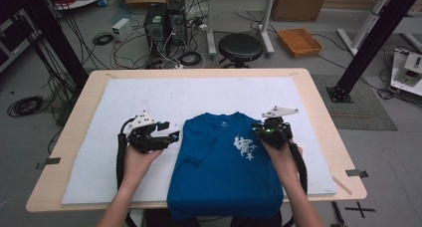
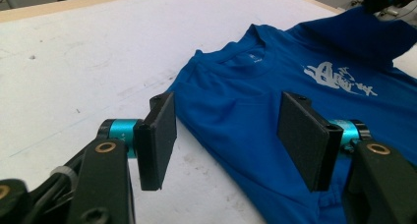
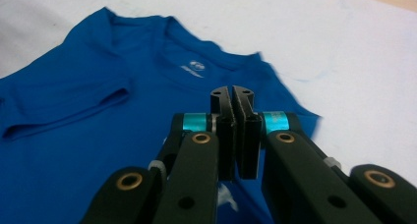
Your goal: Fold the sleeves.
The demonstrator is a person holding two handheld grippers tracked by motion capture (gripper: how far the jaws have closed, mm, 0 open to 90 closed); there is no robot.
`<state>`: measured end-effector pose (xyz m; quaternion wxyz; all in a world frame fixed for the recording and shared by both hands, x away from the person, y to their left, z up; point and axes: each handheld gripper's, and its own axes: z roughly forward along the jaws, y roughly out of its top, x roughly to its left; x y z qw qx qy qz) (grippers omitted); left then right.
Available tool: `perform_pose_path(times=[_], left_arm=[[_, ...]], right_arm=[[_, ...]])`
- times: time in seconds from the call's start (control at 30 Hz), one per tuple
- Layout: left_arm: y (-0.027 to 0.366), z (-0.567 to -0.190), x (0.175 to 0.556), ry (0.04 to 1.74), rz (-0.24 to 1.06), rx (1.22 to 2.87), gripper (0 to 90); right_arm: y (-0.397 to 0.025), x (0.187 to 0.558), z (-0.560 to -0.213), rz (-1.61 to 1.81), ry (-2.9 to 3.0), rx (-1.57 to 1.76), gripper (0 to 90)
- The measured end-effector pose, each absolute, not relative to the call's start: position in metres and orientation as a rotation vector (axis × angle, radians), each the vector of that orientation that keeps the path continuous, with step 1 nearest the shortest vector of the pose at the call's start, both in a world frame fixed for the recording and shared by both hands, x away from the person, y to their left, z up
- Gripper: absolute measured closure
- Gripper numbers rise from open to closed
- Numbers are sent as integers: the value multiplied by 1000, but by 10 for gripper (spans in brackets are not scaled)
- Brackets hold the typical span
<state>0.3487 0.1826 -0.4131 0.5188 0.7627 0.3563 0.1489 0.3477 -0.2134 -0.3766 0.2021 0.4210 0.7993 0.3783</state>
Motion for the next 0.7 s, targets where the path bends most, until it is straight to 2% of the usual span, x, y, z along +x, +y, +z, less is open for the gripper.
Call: perform_pose_path(times=[0.07,0.27,0.33,0.4,0.47,0.57,0.7], left_arm=[[181,-413,349,849,355,1835,401],[182,-413,348,848,351,1828,402],[182,-412,347,847,349,1823,402],[182,-412,347,845,351,1824,402],[180,-412,347,849,351,1815,402],[179,-411,348,851,358,1819,402],[173,-402,352,874,347,1805,402]], right_arm=[[-201,351,-381,1049,2250,1167,878],[-194,355,-385,1116,2254,1145,763],[-201,354,-383,1151,2235,1139,736],[-218,351,-381,1202,2195,1144,633],[-224,351,-381,1218,2185,1147,610],[-244,350,-383,1273,2147,1181,475],[-268,349,-386,1333,2081,1220,389]])
